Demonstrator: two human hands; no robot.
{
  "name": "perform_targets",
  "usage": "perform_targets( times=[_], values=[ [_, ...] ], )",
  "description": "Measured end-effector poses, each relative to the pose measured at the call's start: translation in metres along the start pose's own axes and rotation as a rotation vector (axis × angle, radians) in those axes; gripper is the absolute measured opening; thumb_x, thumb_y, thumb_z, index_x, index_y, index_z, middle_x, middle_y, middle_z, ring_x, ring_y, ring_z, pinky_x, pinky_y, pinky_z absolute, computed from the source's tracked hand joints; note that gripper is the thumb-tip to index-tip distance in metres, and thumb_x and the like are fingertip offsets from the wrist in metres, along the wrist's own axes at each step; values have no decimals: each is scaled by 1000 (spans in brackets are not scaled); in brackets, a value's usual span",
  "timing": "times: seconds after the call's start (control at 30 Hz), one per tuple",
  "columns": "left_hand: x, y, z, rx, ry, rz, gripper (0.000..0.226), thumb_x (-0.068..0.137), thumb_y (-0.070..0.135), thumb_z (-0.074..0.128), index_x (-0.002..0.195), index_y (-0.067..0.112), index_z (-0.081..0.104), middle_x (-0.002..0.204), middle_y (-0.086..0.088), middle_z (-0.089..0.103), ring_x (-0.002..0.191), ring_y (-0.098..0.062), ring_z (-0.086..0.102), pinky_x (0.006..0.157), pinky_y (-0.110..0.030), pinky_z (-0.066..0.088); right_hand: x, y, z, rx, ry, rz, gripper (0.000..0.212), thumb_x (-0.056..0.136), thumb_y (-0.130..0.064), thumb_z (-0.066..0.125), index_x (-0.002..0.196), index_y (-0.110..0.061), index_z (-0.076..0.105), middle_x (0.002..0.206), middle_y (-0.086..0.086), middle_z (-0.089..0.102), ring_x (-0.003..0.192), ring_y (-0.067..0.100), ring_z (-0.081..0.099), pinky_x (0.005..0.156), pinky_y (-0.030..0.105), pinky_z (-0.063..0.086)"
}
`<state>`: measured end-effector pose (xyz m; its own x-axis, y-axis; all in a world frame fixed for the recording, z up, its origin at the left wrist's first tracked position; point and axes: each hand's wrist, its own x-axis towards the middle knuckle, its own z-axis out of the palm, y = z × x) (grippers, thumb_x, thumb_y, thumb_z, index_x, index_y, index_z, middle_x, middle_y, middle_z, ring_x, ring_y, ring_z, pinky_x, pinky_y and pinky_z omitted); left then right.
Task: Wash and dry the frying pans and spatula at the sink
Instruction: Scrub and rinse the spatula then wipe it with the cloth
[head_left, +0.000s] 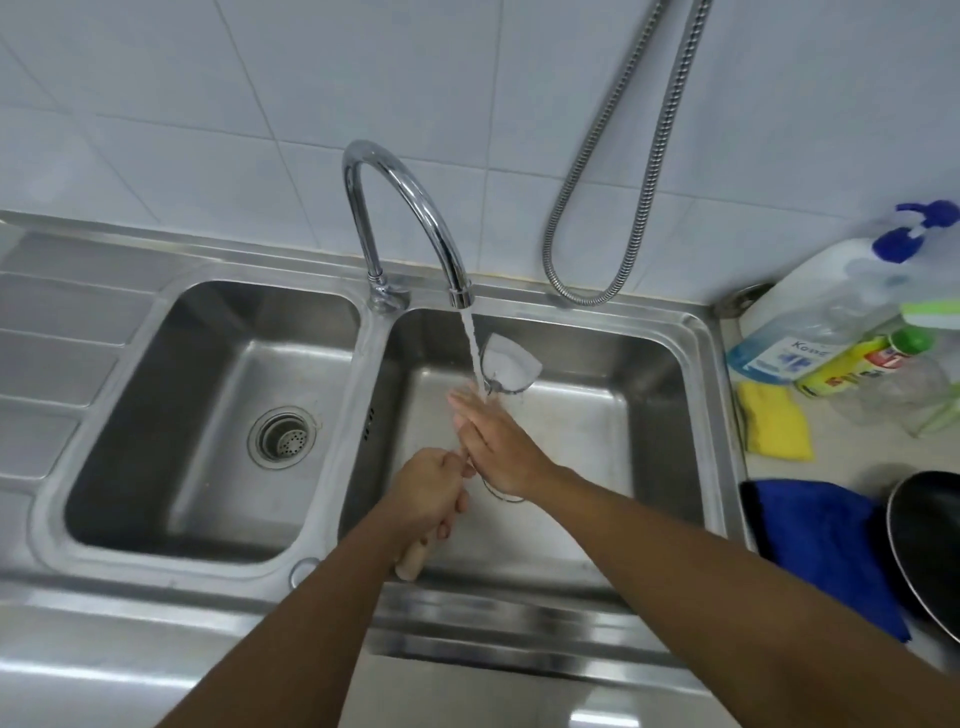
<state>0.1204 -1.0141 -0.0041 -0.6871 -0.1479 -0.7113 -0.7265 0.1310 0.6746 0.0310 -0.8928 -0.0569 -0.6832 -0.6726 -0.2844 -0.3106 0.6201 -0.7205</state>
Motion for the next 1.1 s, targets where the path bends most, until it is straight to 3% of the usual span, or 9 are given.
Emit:
perform_targets(
  times=[0.07, 0.2, 0.37, 0.5, 0.6, 0.8, 0.93, 1.03, 1.1],
  values=[
    [-13, -4, 0, -80, -23, -39, 37, 112, 31, 33, 114, 5, 60, 70, -8, 58, 43, -13, 43, 41, -25, 36, 5, 15, -11, -167, -26, 5, 62, 109, -47, 16, 162, -15, 11, 170, 7, 3, 157, 23, -5, 127, 43, -3],
    [-36, -12, 0, -114, -25, 12, 38, 112, 33, 36, 113, 3, 59, 64, -7, 55, 42, -13, 40, 38, -23, 34, 22, 53, -57, -611, 52, 75, 68, 107, -50, 8, 161, -10, -6, 168, 10, -14, 156, 29, -11, 126, 55, 0],
    [-43, -8, -3, -105, -40, 56, 39, 110, 39, 39, 111, 5, 59, 64, -7, 55, 41, -13, 38, 39, -23, 33, 21, 36, -48, -649, 233, 91, 69, 105, -46, 7, 161, -6, 1, 168, 12, -8, 156, 28, -7, 127, 51, 1],
    [-54, -23, -5, -94, -41, 31, 41, 110, 41, 40, 112, 5, 60, 61, -6, 54, 41, -11, 39, 39, -23, 33, 15, 47, -49, -701, -6, -136, 59, 108, -41, 10, 162, -18, 12, 171, 0, 6, 157, 20, 1, 126, 50, 8],
    [-57, -30, -14, -104, -13, 53, 41, 110, 41, 41, 110, 5, 61, 61, -7, 53, 41, -12, 38, 40, -23, 32, 20, 45, -54, -816, 13, -127, 58, 106, -41, 10, 161, -24, 18, 171, -3, 5, 157, 23, 2, 126, 53, 6],
    [-66, -28, -32, -13, -34, 78, 42, 110, 42, 41, 110, 5, 62, 62, -7, 51, 40, -11, 36, 38, -22, 30, 43, 11, -48, -569, 219, 171, 66, 106, -44, 12, 161, -12, -5, 170, 4, -11, 156, 29, -8, 125, 56, 1],
    [-70, -30, -30, -12, -14, 111, 40, 110, 38, 40, 108, 6, 64, 64, -10, 52, 40, -13, 37, 37, -21, 32, 38, 10, -45, -555, 30, -148, 60, 109, -39, 16, 162, -12, 6, 171, 3, -2, 157, 26, -5, 126, 54, 6],
    [-64, -31, -32, -29, 49, 128, 37, 110, 34, 42, 106, 5, 65, 65, -10, 49, 40, -12, 35, 37, -21, 30, 19, 4, -23, -260, -52, -186, 62, 109, -44, 17, 163, -17, 3, 170, -4, -10, 157, 20, -5, 127, 43, 6],
    [-61, -36, -36, 0, 55, 118, 34, 110, 33, 45, 105, 7, 66, 67, -11, 49, 43, -12, 35, 39, -24, 32, 7, 6, -16, -172, -79, -189, 60, 110, -40, 26, 162, -13, 13, 170, -3, -8, 156, 15, 3, 126, 32, 11]
  ],
)
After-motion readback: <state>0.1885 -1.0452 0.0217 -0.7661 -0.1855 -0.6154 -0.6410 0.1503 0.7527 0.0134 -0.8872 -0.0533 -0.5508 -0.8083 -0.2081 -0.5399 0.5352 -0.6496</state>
